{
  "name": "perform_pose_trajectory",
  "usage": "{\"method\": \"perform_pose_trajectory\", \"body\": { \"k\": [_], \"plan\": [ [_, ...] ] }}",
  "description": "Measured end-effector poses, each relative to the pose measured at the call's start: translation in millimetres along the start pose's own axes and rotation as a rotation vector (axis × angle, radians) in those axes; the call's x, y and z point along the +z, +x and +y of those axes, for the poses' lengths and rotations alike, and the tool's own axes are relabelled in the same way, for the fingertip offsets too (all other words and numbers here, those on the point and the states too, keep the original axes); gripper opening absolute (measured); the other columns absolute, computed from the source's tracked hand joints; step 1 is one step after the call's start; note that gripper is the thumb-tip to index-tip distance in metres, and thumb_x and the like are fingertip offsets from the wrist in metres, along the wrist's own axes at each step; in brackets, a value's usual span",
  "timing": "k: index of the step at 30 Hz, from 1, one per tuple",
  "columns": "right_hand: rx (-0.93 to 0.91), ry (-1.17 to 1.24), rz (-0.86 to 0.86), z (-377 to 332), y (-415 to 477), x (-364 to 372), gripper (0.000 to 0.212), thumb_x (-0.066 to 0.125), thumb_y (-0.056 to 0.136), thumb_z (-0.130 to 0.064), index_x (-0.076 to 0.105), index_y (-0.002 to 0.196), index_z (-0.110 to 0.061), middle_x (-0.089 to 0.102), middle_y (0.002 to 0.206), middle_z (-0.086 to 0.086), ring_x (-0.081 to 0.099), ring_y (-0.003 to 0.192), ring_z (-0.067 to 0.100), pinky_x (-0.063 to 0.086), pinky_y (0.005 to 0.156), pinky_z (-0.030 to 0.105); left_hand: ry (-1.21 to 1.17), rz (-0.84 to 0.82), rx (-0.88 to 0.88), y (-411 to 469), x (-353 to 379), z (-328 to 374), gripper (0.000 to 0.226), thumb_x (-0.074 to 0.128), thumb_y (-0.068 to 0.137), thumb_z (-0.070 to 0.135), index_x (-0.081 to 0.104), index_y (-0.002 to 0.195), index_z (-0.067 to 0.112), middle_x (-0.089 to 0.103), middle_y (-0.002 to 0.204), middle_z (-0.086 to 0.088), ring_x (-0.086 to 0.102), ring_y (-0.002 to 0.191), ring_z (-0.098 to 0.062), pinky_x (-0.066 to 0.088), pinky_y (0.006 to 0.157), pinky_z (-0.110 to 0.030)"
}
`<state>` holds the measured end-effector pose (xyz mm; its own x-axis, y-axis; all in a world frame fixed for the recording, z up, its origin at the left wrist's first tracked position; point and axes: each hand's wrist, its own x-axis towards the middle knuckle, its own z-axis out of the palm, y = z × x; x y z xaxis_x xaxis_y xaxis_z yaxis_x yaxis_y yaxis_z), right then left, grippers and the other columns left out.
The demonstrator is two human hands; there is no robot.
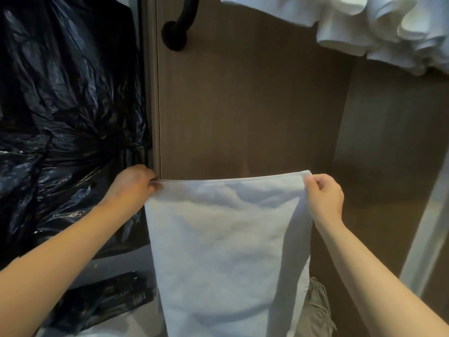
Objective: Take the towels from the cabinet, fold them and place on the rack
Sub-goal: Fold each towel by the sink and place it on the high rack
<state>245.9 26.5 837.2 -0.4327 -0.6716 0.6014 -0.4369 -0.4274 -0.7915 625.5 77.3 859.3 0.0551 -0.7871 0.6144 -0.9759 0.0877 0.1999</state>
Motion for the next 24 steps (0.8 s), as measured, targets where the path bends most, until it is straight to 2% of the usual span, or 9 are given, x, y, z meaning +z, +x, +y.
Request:
{"method": "perform_pose_trajectory", "body": {
  "k": [4,7,10,14,19,24],
  "plan": [
    [0.060,0.008,-0.029,3.6,-4.1,0.5,0.030,0.052,0.099,-0.028,0.060,0.075,-0.011,0.059,0.075,0.005,0.057,0.073,0.018,0.043,0.062,0.023,0.033,0.005,0.020,-2.8,0.0,4.0,0.022,0.061,0.092,0.020,0.070,0.094,0.001,0.063,0.090,-0.014,0.059,0.085,-0.028,0.048,0.074,-0.035],
    [0.119,0.042,-0.137,6.2,-9.5,-2.1,0.028,0.057,0.097,-0.028,0.064,0.077,-0.010,0.066,0.077,0.011,0.063,0.074,0.022,0.048,0.063,0.023,0.058,0.016,0.012,-6.0,0.2,4.7,0.019,0.062,0.090,0.019,0.067,0.082,0.003,0.058,0.077,-0.008,0.055,0.074,-0.023,0.042,0.063,-0.031],
    [0.174,0.095,-0.209,8.4,-16.9,-4.2,0.030,0.067,0.091,-0.036,0.069,0.081,-0.008,0.068,0.076,0.006,0.067,0.076,0.018,0.054,0.070,0.025,0.048,0.009,0.000,-10.9,2.9,1.7,0.019,0.062,0.088,0.018,0.068,0.082,0.001,0.059,0.078,-0.012,0.055,0.075,-0.026,0.046,0.064,-0.036],
    [0.219,0.137,-0.153,8.4,-22.4,-1.4,0.029,0.066,0.092,-0.035,0.068,0.079,-0.009,0.066,0.075,0.004,0.065,0.078,0.019,0.052,0.073,0.025,0.004,0.000,-0.022,-16.2,5.3,2.9,0.025,0.065,0.087,0.023,0.065,0.080,0.000,0.056,0.078,-0.013,0.054,0.072,-0.028,0.045,0.063,-0.039],
    [0.234,0.175,-0.193,3.6,-23.0,-2.3,0.016,0.065,0.093,-0.026,0.071,0.098,-0.011,0.068,0.093,0.002,0.066,0.089,0.016,0.051,0.071,0.019,0.026,-0.027,-0.034,-20.7,4.5,2.9,0.026,0.061,0.092,0.025,0.065,0.085,0.001,0.057,0.082,-0.013,0.055,0.075,-0.026,0.042,0.062,-0.033],
    [0.219,0.156,-0.254,0.4,-24.0,-4.8,0.018,0.066,0.093,-0.023,0.071,0.105,-0.012,0.069,0.103,0.005,0.066,0.099,0.020,0.056,0.086,0.031,0.067,-0.070,-0.049,-23.9,1.9,2.5,0.024,0.057,0.094,0.025,0.065,0.090,0.003,0.057,0.087,-0.012,0.055,0.077,-0.024,0.041,0.063,-0.029]
  ]
}}
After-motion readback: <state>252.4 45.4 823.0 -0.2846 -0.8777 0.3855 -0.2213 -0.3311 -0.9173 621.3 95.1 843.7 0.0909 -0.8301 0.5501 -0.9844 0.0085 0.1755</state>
